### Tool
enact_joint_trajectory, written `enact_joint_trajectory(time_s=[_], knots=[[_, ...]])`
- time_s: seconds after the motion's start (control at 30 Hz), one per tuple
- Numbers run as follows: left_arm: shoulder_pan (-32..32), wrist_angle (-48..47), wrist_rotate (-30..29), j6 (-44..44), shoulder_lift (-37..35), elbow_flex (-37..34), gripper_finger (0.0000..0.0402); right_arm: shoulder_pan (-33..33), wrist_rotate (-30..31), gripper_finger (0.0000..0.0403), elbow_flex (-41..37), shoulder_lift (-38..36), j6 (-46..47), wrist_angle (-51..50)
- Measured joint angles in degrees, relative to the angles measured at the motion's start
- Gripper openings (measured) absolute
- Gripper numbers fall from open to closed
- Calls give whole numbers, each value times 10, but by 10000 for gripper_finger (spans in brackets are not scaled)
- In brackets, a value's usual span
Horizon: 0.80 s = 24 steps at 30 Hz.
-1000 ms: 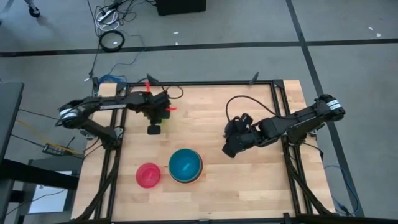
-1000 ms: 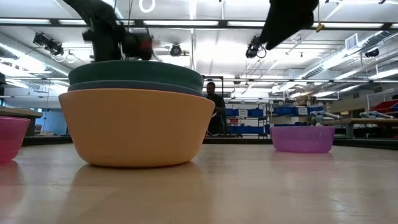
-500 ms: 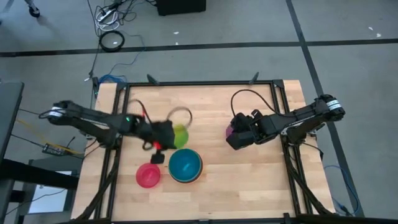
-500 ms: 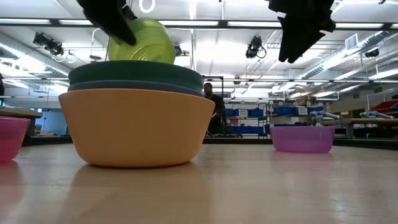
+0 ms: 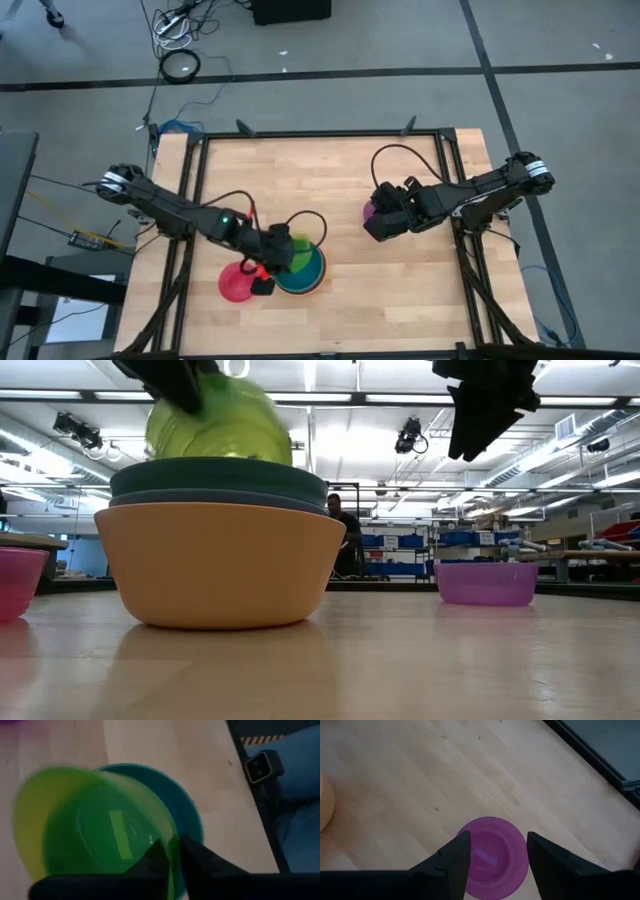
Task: Nest bowls inside each other
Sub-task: Stack the light green bowl on top of the light blue bowl, then stack the violet bowl on top of the light green bowl
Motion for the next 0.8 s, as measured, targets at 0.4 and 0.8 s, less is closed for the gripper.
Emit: enact_joint_trajectory(time_s=[0.4,0.8], knots=[[-1,12,51,-32,4,1,100,3,-2,180,0,0,11,-4],[-1,-102,-111,2,-43,65,101,-41,-207,181,-117,1,-3,158]])
